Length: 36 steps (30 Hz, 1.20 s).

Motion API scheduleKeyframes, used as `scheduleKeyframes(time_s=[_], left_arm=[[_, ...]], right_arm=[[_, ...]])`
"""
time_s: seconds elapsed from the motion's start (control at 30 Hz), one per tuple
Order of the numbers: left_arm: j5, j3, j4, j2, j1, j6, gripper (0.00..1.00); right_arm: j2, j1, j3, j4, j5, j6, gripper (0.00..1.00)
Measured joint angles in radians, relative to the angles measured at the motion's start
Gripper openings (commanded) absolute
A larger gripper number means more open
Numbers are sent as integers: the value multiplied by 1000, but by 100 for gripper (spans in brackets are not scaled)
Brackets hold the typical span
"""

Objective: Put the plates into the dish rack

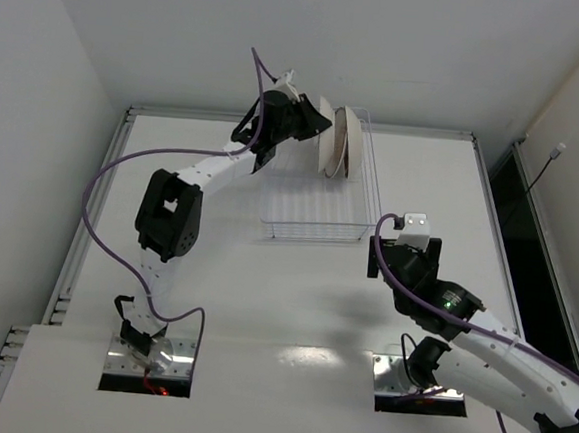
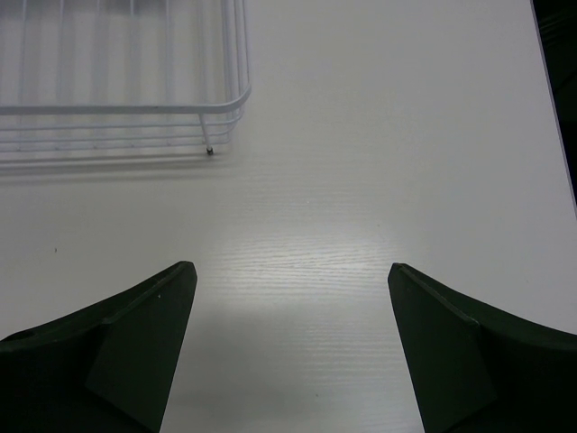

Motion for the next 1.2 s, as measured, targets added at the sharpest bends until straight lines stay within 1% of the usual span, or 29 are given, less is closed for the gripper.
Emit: scheduleKeyframes(time_s=[0.07,0.2,0.27,0.47,0.63,0.73,0.77,0.8,1.0,1.2], left_arm=[[7,84,-46,32,-8,23,10],[31,243,-107,106,-24,58,19],[40,270,-112,120,-30,66,19],[47,267,-113,121,-33,82,19],[48,186,-60,105,-33,85,19],[46,107,-25,85,-32,84,26],[45,92,-16,83,-30,82,31],[45,73,-1,79,-29,81,33],[44,-45,85,43,-19,71,33],[32,-135,93,14,-13,66,30]], right_arm=[[0,0,0,1,0,0,86],[6,0,0,1,0,0,86],[8,0,0,0,0,0,86],[8,0,0,1,0,0,86],[8,0,0,1,0,0,86],[8,0,0,1,0,0,86],[8,0,0,1,0,0,86],[8,0,0,1,0,0,86],[14,0,0,1,0,0,86],[18,0,0,1,0,0,86]])
